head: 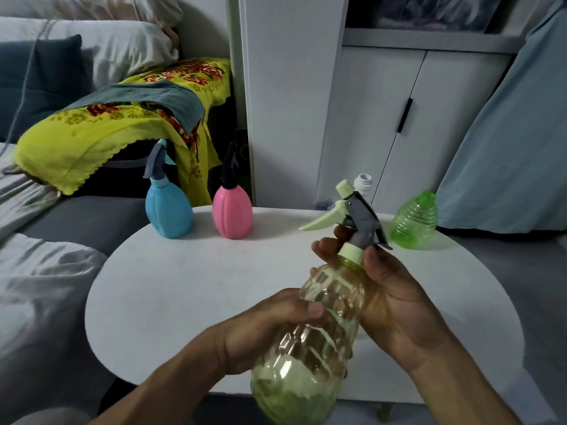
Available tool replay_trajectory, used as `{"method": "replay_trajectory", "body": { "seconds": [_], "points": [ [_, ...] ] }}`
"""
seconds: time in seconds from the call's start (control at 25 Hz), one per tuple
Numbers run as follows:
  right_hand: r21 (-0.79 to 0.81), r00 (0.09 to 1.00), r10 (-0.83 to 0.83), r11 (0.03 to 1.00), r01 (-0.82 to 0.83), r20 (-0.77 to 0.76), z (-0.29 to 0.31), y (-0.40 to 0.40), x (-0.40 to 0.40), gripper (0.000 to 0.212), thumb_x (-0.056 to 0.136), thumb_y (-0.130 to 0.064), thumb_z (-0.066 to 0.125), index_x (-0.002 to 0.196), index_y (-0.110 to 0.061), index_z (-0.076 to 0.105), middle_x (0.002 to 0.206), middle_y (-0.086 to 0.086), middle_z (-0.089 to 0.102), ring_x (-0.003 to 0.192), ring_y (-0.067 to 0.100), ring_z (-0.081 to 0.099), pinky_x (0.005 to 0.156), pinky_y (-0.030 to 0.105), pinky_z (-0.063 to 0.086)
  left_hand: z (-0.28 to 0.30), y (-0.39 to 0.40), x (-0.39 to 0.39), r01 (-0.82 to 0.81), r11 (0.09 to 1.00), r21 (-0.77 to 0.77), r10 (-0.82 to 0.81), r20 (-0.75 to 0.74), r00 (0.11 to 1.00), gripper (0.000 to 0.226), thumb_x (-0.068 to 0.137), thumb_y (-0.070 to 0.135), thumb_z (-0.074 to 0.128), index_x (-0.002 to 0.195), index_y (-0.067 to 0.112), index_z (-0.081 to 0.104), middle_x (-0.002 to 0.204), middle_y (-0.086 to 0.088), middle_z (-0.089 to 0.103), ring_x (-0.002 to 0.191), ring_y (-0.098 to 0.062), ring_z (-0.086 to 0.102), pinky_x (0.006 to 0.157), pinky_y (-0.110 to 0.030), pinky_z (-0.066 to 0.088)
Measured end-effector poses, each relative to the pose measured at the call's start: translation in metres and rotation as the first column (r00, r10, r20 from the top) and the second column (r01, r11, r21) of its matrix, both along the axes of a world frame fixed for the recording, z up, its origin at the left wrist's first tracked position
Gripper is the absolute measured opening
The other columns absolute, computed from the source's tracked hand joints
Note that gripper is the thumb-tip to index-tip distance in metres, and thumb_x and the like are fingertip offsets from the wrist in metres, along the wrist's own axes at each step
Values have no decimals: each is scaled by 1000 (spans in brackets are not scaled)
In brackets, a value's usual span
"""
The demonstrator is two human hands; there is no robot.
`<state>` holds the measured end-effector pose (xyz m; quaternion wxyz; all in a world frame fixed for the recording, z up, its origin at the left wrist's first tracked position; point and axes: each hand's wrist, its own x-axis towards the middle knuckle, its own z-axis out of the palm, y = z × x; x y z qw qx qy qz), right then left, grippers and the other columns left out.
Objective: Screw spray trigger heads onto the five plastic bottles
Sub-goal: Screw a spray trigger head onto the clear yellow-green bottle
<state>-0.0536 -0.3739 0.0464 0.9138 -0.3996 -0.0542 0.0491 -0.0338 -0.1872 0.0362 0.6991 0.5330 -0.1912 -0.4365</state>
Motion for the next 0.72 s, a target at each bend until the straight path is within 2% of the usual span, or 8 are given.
{"method": "replay_trajectory", "body": {
  "seconds": [0.08,0.16,0.32,0.44,0.48,0.6,0.68,0.72],
  "points": [
    [-99,999,-43,994,43,10,2,-1,0,39,71,-32,85,103,-11,77,103,15,76,102,24,70,86,43,57,-3,0,0,-47,998,35,44,94,995,50,75,37,70,113,5,66,106,-23,66,98,-40,63,94,-55,49],
    [-154,996,-86,984,89,22,2,-2,0,25,79,-30,77,98,-15,78,97,11,77,94,21,72,80,39,59,-1,-1,-1,-90,994,59,78,185,980,31,77,38,67,102,19,72,100,-11,72,94,-30,68,87,-45,55],
    [-216,962,-274,938,271,13,-3,1,2,19,87,-24,63,92,-19,80,96,6,77,92,18,72,75,31,58,7,-3,3,-260,946,192,157,429,889,51,69,53,72,113,27,64,105,4,74,94,-15,71,85,-35,59],
    [-283,936,-352,895,345,30,-8,5,2,23,77,-33,72,96,-20,79,100,4,77,98,18,70,82,33,56,8,-4,0,-455,839,298,109,727,678,58,60,61,78,111,42,56,99,18,70,85,-1,68,77,-29,58],
    [-286,951,-309,909,303,25,-8,4,2,27,74,-35,75,96,-20,79,100,5,77,100,20,70,86,37,54,8,-6,-2,-431,854,291,95,728,679,52,63,56,78,107,37,58,94,15,71,81,-1,67,74,-31,58],
    [-139,998,-66,988,68,15,-4,-2,1,40,74,-33,82,107,-12,74,107,16,73,106,26,68,88,43,53,10,-6,-3,-146,972,186,46,459,887,36,73,33,72,102,13,65,90,-7,72,83,-19,67,76,-41,53],
    [-47,999,20,999,-18,37,-2,-5,0,39,80,-27,78,114,-8,72,113,20,72,108,28,67,87,41,54,14,0,-1,-47,994,95,14,315,949,33,73,27,68,102,12,68,94,-12,72,88,-26,68,79,-42,53],
    [-63,999,15,998,-12,49,-1,-6,0,34,83,-25,74,112,-8,73,112,20,72,106,27,68,86,40,55,15,1,-1,-45,995,88,15,311,950,34,72,28,68,102,11,68,95,-10,72,87,-25,69,79,-40,54]
  ]
}}
